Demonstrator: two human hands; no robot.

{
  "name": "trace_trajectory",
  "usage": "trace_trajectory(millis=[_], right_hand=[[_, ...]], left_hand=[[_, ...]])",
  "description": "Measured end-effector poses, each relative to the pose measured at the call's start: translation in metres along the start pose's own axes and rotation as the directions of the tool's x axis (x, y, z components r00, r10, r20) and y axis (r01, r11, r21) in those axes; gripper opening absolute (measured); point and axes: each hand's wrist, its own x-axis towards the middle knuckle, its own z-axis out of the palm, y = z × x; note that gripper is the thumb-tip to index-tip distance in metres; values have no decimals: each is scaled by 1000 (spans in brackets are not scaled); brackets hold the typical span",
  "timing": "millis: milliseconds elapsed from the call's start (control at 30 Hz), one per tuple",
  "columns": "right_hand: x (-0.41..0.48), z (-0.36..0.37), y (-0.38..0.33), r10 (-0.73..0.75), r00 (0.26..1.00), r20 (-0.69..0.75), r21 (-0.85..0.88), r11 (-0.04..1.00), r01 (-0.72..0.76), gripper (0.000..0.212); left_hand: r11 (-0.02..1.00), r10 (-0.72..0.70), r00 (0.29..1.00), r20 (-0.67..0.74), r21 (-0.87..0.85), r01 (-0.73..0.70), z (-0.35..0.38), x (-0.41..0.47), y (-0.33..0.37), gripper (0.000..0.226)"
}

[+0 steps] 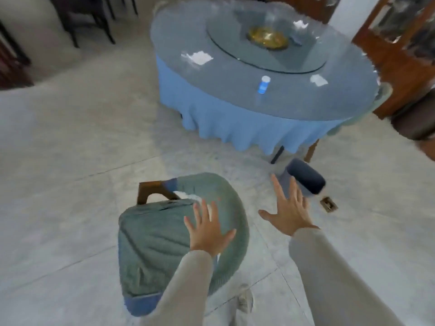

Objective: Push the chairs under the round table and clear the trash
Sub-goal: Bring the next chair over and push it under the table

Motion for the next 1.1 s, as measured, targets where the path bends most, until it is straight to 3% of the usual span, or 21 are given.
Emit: trace_trajectory(millis=[67, 133, 233, 300, 367, 433, 533, 633, 700, 767, 833, 967, 1033, 1100], right_hand=[[40, 18, -28, -184, 978, 100, -4, 983, 185, 112], [74, 35, -50, -379, 903, 201, -47, 917, 396, 115], [115, 56, -73, -567, 730, 383, -126, 751, 649, 122], [137, 68, -84, -591, 579, 562, -141, 621, 771, 119], [152, 74, -96, -522, 420, 743, -130, 503, 855, 109], [170, 77, -105, -449, 330, 830, -137, 409, 902, 93], [195, 82, -109, -435, 275, 857, -147, 304, 941, 79], [197, 78, -116, -327, 212, 921, -173, 143, 974, 71], [195, 74, -123, -262, 222, 939, -229, 4, 973, 67], [205, 76, -123, -320, 211, 924, -275, -169, 946, 68], [219, 83, -119, -438, 177, 882, -319, -277, 906, 79], [235, 96, -107, -647, 36, 762, -301, -304, 904, 62], [236, 96, -106, -671, 43, 741, -298, -269, 916, 56], [232, 95, -104, -667, 103, 738, -314, -204, 927, 52]], left_hand=[[985, -131, 991, 29, -110, 134, 23, 5, -1, 109], [925, -248, 965, 79, -277, 261, 47, 12, 11, 119], [701, -390, 897, 208, -565, 436, 84, 25, 42, 135], [553, -427, 858, 285, -669, 497, 105, 39, 69, 137], [493, -483, 805, 343, -654, 574, 114, 54, 92, 126], [456, -594, 736, 324, -618, 640, 117, 71, 106, 107], [427, -660, 691, 293, -610, 667, 116, 88, 105, 83], [428, -649, 700, 298, -618, 660, 112, 94, 106, 90], [438, -651, 702, 289, -612, 658, 111, 92, 106, 94], [460, -645, 710, 283, -598, 657, 112, 93, 105, 96], [478, -640, 719, 270, -593, 648, 111, 93, 105, 96], [541, -607, 755, 246, -568, 620, 110, 93, 103, 97], [600, -577, 784, 228, -533, 596, 106, 91, 100, 96], [664, -544, 807, 231, -469, 582, 99, 89, 98, 92]])
